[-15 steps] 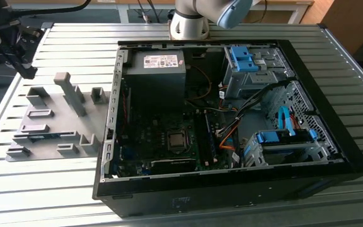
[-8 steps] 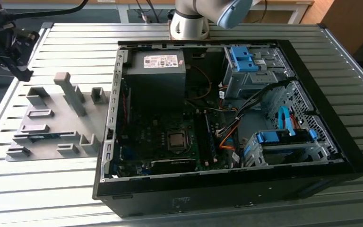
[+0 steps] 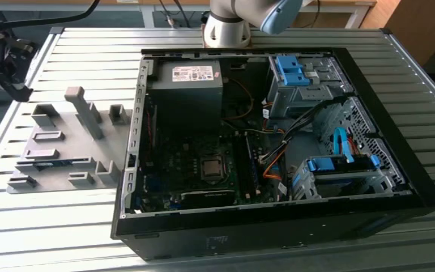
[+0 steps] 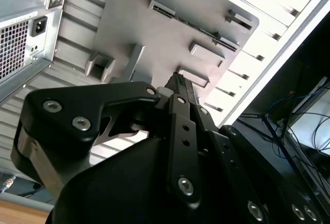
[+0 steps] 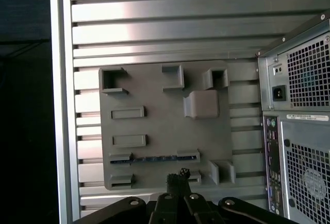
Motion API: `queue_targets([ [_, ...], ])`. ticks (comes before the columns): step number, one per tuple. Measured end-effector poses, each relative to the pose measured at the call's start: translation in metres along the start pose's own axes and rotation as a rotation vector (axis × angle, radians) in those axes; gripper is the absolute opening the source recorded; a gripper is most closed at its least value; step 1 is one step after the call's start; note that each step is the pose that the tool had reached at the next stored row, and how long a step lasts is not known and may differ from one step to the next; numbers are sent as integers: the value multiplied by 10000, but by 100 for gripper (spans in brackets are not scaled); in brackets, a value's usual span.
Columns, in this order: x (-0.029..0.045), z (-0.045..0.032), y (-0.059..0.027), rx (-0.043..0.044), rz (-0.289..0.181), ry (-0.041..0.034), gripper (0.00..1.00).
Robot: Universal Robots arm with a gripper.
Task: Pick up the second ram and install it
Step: 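Reach for the second ram, then pick up the second ram and move it above second insertion slot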
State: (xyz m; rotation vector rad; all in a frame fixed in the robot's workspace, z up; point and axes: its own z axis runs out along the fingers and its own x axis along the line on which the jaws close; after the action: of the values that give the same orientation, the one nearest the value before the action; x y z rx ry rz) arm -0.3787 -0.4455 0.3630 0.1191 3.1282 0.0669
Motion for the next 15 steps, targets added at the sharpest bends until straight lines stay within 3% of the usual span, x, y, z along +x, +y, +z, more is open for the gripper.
queue_targets([
  [9, 128, 17, -135, 0, 0, 5, 11],
  [15, 144, 17, -146, 0, 0, 5, 11],
])
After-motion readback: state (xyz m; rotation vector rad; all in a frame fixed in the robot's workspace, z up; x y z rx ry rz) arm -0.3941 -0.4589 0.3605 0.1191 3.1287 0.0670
